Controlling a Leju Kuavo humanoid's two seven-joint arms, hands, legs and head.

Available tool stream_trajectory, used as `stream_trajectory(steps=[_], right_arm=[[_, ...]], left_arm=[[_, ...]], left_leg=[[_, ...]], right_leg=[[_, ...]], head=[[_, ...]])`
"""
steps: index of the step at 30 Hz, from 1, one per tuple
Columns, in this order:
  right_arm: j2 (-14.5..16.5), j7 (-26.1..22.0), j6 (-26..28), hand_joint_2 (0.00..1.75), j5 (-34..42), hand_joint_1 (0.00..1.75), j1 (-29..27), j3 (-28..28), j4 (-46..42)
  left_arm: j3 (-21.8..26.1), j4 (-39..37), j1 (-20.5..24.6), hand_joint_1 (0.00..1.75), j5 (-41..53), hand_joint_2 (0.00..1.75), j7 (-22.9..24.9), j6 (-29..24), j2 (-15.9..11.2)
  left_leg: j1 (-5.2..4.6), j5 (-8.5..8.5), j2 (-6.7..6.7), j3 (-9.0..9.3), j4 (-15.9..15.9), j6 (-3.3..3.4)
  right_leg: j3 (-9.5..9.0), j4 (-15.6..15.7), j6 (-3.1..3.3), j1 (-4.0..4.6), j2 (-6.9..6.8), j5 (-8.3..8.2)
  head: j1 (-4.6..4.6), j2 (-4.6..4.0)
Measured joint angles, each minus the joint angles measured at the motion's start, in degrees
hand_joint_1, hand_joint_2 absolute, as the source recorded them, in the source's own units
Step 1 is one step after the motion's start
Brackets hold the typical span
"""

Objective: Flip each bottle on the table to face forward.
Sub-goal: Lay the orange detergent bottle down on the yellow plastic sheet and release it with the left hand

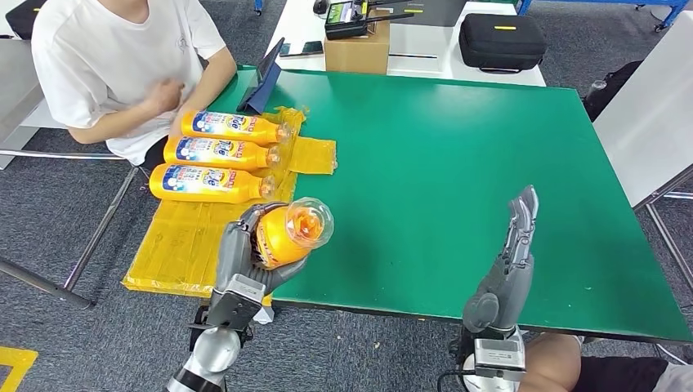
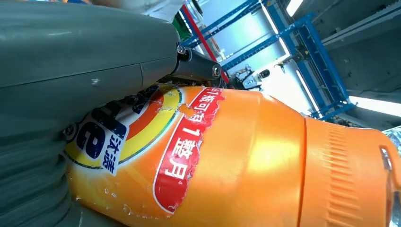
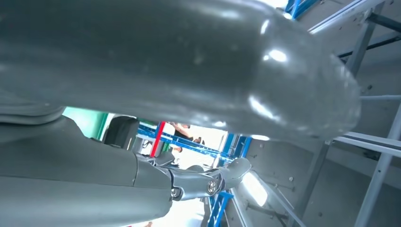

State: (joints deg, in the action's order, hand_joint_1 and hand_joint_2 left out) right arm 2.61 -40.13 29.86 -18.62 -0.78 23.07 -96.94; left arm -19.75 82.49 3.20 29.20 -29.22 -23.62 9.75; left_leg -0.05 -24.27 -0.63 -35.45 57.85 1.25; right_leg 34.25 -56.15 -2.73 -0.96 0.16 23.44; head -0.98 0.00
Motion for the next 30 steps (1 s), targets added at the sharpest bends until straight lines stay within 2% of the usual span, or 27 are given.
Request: stream_trajectory(steps=[5, 7, 9, 11, 14, 17, 20, 25, 30], right_arm=[[-0.33, 0.0, 0.1, 0.0, -0.01, 0.0, -0.26, -0.08, -0.22], [-0.41, 0.0, 0.25, 0.0, -0.04, 0.0, -0.25, -0.09, -0.22], [-0.46, 0.0, 0.34, 0.0, -0.08, 0.0, -0.2, -0.09, -0.22], [-0.49, 0.0, -0.12, 0.0, -0.06, 0.0, 0.01, -0.09, -0.22], [-0.46, 0.0, -2.22, 0.0, 0.17, 0.0, 0.68, -0.1, -0.22], [-0.38, 0.0, -5.1, 0.0, 0.57, 0.0, 1.4, -0.22, -0.15], [-0.2, 0.0, -7.43, 0.0, 0.95, 0.0, 2.19, -0.38, 0.19], [0.38, 0.0, -9.71, 0.0, 2.22, 0.0, 3.55, -0.38, 1.38], [0.97, 0.0, -11.35, 0.0, 3.42, 0.0, 4.71, -0.36, 2.68]], left_arm=[[0.6, -0.6, 0.2, 1.75, 0.15, 1.75, 0.03, -0.27, 0.0], [0.63, -0.86, 0.32, 1.75, 2.58, 1.75, 0.64, -2.04, -0.02], [0.57, -1.9, 1.02, 1.75, 12.13, 1.75, 3.37, -7.42, -0.14], [0.5, -4.45, 2.59, 1.75, 26.5, 1.75, 7.78, -11.45, -0.47], [0.15, -11.79, 5.48, 1.75, 39.95, 1.75, 13.74, -8.39, -1.16], [-0.34, -22.17, 8.98, 1.75, 43.73, 1.75, 19.11, -5.72, -1.82], [-0.02, -32.89, 13.01, 1.75, 46.04, 1.75, 23.42, -7.01, -2.75], [1.3, -45.75, 19.6, 1.75, 48.29, 1.75, 26.56, -8.68, -4.26], [2.78, -52.43, 23.66, 1.75, 47.84, 1.75, 25.52, -7.91, -4.55]], left_leg=[[-0.01, 0.0, 0.0, -0.01, 0.0, 0.0], [-0.01, 0.0, 0.0, -0.01, 0.0, 0.0], [-0.01, 0.0, -0.02, -0.01, 0.0, 0.0], [-0.01, 0.01, -0.09, 0.01, 0.0, 0.0], [0.0, 0.02, -0.08, 0.04, 0.0, 0.01], [0.0, 0.04, 0.04, 0.05, 0.0, 0.01], [0.01, 0.08, 0.03, 0.05, 0.0, -0.01], [0.02, 0.09, -0.14, 0.12, -0.01, -0.02], [0.02, 0.06, -0.19, 0.41, -0.04, -0.04]], right_leg=[[0.0, 0.01, 0.0, -0.01, 0.0, 0.0], [0.0, 0.01, 0.0, 0.0, 0.0, 0.0], [-0.01, 0.01, 0.0, 0.0, -0.01, 0.0], [-0.05, 0.01, 0.0, 0.0, -0.03, 0.0], [-0.08, 0.0, 0.0, 0.0, -0.03, -0.01], [-0.07, -0.01, -0.01, 0.0, 0.0, -0.04], [-0.07, -0.03, -0.01, 0.0, -0.01, -0.04], [-0.23, -0.05, 0.0, 0.01, -0.05, -0.01], [-0.53, -0.01, 0.03, 0.01, -0.05, 0.02]], head=[[-0.01, 0.0], [-0.01, 0.0], [-0.01, 0.0], [-0.01, 0.0], [-0.01, 0.0], [0.0, 0.0], [-0.01, 0.0], [0.0, 0.0], [0.01, 0.0]])
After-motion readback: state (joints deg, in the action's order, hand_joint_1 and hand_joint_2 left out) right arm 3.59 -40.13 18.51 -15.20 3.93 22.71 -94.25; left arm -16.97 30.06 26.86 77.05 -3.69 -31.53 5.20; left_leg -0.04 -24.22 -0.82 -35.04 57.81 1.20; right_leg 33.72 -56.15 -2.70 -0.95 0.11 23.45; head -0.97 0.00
